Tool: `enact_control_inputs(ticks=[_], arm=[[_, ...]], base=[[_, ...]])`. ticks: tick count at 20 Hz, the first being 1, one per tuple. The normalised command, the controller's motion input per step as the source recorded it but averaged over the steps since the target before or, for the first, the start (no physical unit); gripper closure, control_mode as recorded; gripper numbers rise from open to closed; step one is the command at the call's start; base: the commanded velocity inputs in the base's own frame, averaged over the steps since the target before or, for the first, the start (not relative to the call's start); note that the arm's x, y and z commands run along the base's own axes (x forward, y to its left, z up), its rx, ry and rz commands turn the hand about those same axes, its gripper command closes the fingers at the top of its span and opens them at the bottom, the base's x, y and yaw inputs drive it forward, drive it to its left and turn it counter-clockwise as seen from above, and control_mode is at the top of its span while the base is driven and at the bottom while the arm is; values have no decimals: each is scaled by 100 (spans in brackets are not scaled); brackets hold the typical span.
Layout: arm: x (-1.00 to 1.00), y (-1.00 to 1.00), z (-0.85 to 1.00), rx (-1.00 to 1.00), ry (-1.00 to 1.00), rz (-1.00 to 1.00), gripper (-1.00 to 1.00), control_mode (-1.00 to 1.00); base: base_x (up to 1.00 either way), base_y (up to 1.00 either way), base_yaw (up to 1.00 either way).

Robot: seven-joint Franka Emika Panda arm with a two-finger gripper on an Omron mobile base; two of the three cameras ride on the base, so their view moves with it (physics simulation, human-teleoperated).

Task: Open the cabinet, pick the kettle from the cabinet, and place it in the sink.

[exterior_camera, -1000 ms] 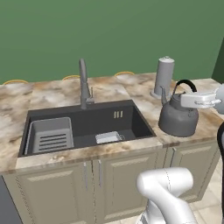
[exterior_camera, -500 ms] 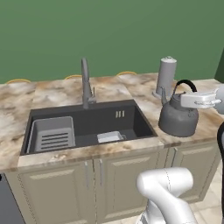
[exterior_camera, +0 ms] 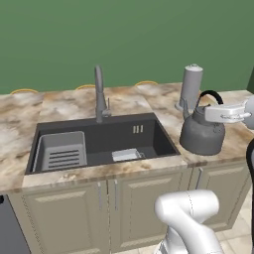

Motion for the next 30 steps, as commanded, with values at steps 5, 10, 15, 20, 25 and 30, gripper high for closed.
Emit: enact_control_inputs(ticks=[5, 10, 15, 20, 25, 30], arm=[[0, 0, 0, 0, 0, 0, 100, 100], [0, 0, 0, 0, 0, 0, 100, 100], [0, 0, 0, 0, 0, 0, 100, 100], [0, 0, 0, 0, 0, 0, 100, 100], [0, 0, 0, 0, 0, 0, 100, 100], [0, 0, 0, 0, 0, 0, 100, -100]], base=[[18, -2, 2], [7, 0, 2], [0, 0, 0], [0, 0, 0], [0, 0, 0], [0, 0, 0]])
